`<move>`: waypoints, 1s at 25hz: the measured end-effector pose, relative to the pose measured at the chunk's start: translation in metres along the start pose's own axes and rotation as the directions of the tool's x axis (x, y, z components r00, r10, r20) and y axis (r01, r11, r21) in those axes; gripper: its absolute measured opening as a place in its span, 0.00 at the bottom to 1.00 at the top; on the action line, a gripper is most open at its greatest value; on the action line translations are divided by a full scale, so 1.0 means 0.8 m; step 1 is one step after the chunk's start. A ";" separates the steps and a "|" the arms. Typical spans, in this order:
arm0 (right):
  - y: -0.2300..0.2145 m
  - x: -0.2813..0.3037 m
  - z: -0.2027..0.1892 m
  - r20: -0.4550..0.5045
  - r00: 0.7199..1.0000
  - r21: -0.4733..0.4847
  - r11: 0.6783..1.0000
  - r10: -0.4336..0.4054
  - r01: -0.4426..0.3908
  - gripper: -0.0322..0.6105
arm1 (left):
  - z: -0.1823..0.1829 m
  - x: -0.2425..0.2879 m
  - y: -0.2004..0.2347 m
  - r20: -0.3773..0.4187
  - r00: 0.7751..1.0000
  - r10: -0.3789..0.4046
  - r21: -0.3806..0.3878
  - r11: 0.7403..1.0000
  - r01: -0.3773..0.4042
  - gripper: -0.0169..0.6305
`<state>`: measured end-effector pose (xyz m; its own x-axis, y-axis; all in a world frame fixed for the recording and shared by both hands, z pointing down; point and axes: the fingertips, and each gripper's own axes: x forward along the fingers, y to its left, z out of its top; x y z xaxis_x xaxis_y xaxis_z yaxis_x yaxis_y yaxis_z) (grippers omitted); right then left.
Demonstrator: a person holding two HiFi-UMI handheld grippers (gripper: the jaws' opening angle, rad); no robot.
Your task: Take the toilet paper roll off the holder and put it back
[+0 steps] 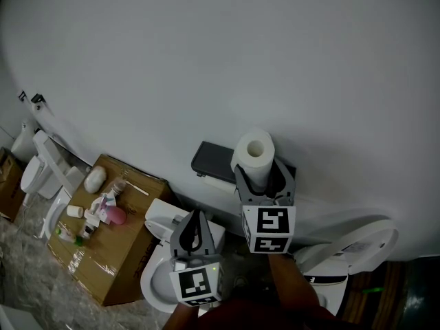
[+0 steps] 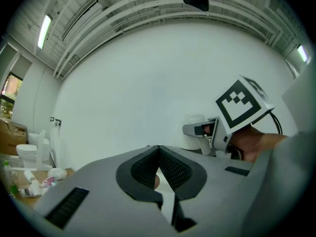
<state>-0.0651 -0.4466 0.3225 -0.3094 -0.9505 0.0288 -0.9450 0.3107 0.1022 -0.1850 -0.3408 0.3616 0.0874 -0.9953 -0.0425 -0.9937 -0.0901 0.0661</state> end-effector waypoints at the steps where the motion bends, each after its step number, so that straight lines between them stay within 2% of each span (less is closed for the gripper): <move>1: 0.002 -0.006 0.003 0.008 1.000 0.000 1.000 0.008 -0.008 0.56 | 0.001 -0.001 0.001 0.002 1.000 0.002 -0.006 1.000 -0.002 0.05; 6: 0.016 -0.042 0.015 0.043 0.997 -0.010 0.998 0.057 -0.057 0.56 | 0.007 -0.004 0.004 0.011 1.000 0.014 -0.013 1.000 -0.014 0.05; 9: 0.027 -0.064 0.017 0.048 0.995 -0.005 0.996 0.092 -0.092 0.56 | 0.016 -0.007 0.008 0.028 0.999 0.021 0.010 1.000 -0.022 0.05; 16: 0.043 -0.101 0.003 0.054 0.989 -0.019 0.990 0.139 -0.138 0.56 | 0.019 -0.016 0.009 0.035 0.999 0.027 0.008 1.000 -0.028 0.05; 25: 0.065 -0.122 -0.068 -0.097 0.981 0.020 0.986 0.169 -0.168 0.56 | 0.004 -0.026 0.008 0.025 0.999 0.021 0.012 1.000 -0.022 0.05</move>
<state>-0.0781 -0.3381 0.3793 -0.4527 -0.8803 0.1420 -0.8817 0.4656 0.0760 -0.1936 -0.3203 0.3599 0.0645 -0.9958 -0.0657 -0.9962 -0.0681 0.0551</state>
